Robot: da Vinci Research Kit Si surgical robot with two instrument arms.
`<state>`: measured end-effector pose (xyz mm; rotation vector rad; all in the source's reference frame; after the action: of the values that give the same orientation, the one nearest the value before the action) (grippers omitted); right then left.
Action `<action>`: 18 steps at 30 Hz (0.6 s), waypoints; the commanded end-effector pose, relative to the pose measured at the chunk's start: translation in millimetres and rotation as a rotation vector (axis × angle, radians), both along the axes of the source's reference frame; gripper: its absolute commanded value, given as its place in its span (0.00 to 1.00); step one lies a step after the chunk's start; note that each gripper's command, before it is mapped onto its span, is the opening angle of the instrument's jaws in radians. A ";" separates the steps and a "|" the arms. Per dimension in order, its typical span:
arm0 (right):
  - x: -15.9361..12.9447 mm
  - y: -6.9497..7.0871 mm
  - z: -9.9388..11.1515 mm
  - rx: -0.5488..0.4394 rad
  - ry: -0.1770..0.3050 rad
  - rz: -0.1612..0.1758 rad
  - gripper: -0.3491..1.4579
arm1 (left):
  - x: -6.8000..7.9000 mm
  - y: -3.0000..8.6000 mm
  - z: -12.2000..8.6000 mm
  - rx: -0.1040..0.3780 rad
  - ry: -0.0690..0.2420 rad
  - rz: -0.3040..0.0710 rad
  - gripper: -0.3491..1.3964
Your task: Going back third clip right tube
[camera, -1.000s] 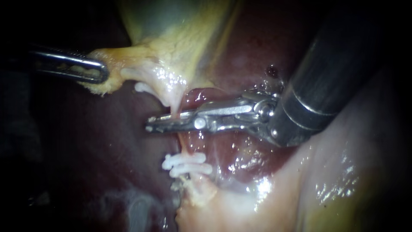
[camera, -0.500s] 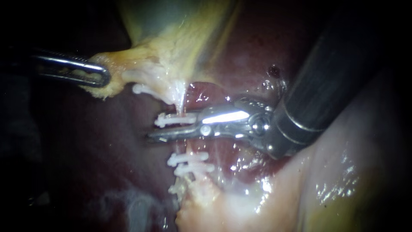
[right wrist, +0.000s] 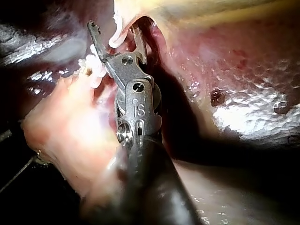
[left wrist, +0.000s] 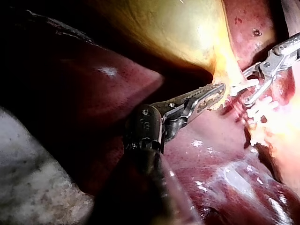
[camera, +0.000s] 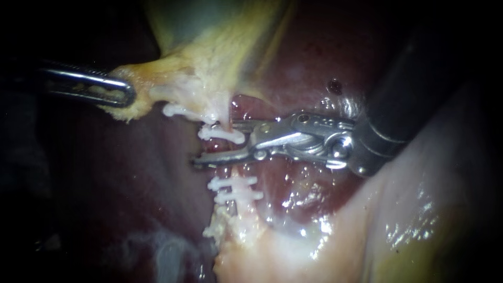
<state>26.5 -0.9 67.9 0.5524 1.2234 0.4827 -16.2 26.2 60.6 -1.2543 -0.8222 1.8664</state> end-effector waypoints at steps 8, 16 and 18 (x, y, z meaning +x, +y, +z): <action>-3.0 -0.5 -0.7 -0.075 0.020 -0.040 0.47 | 0.0 0.0 0.0 0.000 0.000 0.000 0.00; -7.7 -1.0 -2.5 -0.190 0.046 -0.092 0.47 | 0.1 0.0 0.0 0.000 0.000 0.000 0.00; -8.9 -1.0 -3.2 -0.232 0.057 -0.111 0.47 | 0.1 0.0 0.0 0.000 0.000 0.000 0.00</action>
<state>17.1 -1.9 64.5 0.4265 1.2819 0.2167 -16.2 26.1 60.6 -1.2540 -0.8220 1.8670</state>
